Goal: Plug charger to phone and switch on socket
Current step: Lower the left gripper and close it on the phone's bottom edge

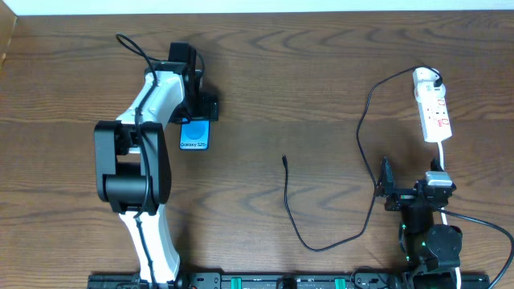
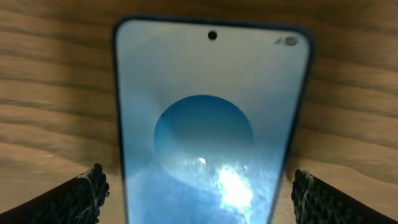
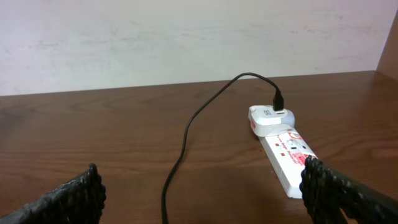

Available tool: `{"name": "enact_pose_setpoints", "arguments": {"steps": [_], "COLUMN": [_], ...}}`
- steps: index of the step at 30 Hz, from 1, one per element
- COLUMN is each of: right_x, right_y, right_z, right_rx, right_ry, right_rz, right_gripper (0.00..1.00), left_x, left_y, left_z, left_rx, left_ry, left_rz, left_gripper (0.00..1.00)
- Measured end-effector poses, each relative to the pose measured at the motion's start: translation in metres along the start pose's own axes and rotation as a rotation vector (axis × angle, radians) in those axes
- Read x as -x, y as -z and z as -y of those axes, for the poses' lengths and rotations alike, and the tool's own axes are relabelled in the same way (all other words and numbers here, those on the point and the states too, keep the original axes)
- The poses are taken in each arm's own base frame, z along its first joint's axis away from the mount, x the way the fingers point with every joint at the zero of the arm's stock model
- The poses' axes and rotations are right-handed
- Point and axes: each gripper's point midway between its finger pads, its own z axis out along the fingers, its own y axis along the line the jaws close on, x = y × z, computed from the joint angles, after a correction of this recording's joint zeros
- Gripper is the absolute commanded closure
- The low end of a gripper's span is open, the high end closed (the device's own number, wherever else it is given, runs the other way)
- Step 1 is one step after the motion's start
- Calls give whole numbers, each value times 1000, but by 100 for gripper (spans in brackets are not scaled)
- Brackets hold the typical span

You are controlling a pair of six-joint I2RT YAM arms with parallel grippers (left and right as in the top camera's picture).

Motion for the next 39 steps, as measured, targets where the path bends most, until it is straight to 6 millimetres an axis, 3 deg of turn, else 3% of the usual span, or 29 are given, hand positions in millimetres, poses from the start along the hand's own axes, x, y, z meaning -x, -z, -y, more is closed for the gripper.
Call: {"name": "enact_pose_setpoints", "arguments": {"steps": [3,39], "right_x": [0,0], "right_y": [0,0], "right_z": [0,0], "right_rx": [0,0], "right_ry": [0,0], "right_rz": [0,0], "right_gripper": [1,1], "left_x": [-3,-3], "left_y": [-8,-8], "left_z": [1,0], "left_rx": [-5,-5], "left_ry": [1,3], "left_rz": [-20,-23], "left_gripper": [4,4]}}
